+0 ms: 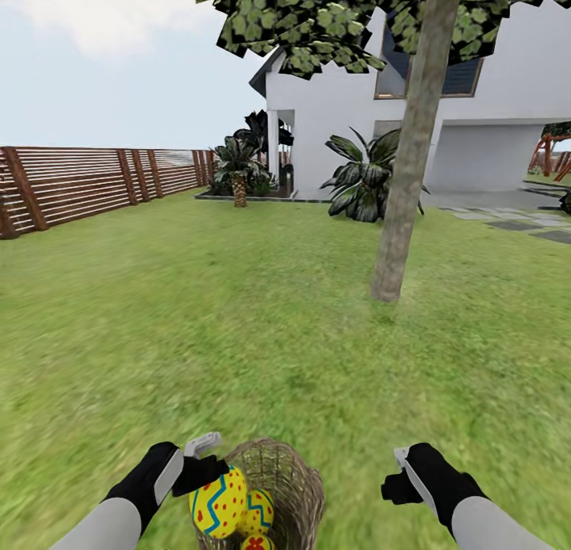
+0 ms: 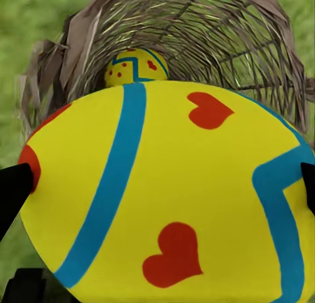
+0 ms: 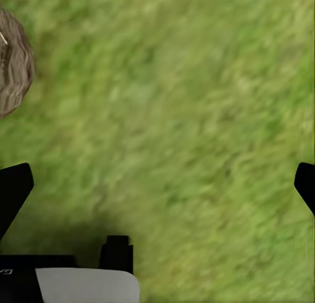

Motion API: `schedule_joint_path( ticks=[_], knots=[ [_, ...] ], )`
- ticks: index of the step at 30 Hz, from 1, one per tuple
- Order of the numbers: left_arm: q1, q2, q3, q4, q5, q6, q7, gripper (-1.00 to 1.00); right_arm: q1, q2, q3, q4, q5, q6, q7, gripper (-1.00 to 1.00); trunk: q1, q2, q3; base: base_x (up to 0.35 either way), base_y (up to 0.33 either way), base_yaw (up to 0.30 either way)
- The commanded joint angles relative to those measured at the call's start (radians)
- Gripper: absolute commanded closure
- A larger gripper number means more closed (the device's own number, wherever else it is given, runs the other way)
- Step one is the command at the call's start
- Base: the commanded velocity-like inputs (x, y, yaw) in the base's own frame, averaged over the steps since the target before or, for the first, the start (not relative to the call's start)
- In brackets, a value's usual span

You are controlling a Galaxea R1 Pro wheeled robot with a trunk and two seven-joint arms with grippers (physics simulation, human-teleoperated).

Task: Take the three Easter eggs out of the wicker basket on the lawn in the garden, then place them on the lawn next to a single tree (choose any tree) so that all three eggs are next to the same tree and none are left in the basket.

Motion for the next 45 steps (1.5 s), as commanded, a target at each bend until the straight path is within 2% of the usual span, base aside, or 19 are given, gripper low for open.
schedule_joint_path(
  ticks=[1, 8, 29, 34, 39, 45],
  knots=[
    [-0.001, -0.003, 0.008, 0.0, -0.003, 0.005, -0.004, 1.0, 0.0, -0.001, 0.006, -0.002, 0.01, 0.006, 0.007, -1.0, 0.0, -0.001, -0.001, 0.025, 0.056, 0.261],
    [-0.001, -0.014, 0.008, 0.024, -0.003, -0.017, -0.004, 1.0, 0.0, 0.0, 0.007, -0.002, 0.013, 0.006, 0.005, -1.0, 0.0, -0.001, -0.001, 0.003, 0.006, 0.287],
    [-0.001, -0.022, 0.009, 0.044, -0.001, -0.018, -0.011, 1.0, 0.0, 0.0, 0.006, -0.002, 0.014, 0.006, 0.006, -1.0, 0.0, -0.001, -0.001, -0.003, 0.005, 0.289],
    [-0.001, -0.039, 0.009, 0.054, -0.002, -0.017, -0.008, 1.0, 0.0, -0.001, 0.005, -0.003, 0.008, 0.007, 0.011, -1.0, 0.0, -0.001, -0.001, -0.237, 0.191, 0.07],
    [-0.001, -0.039, 0.009, 0.055, -0.002, -0.018, -0.008, 1.0, 0.0, -0.002, 0.004, -0.004, 0.007, 0.007, 0.011, -1.0, 0.0, -0.001, -0.001, -0.296, 0.189, 0.001],
    [0.0, -0.039, 0.009, 0.054, -0.002, -0.019, -0.008, 1.0, 0.0, -0.007, 0.002, -0.004, 0.008, 0.007, 0.008, -1.0, 0.0, -0.001, -0.001, -0.04, 0.314, 0.0]
  ],
)
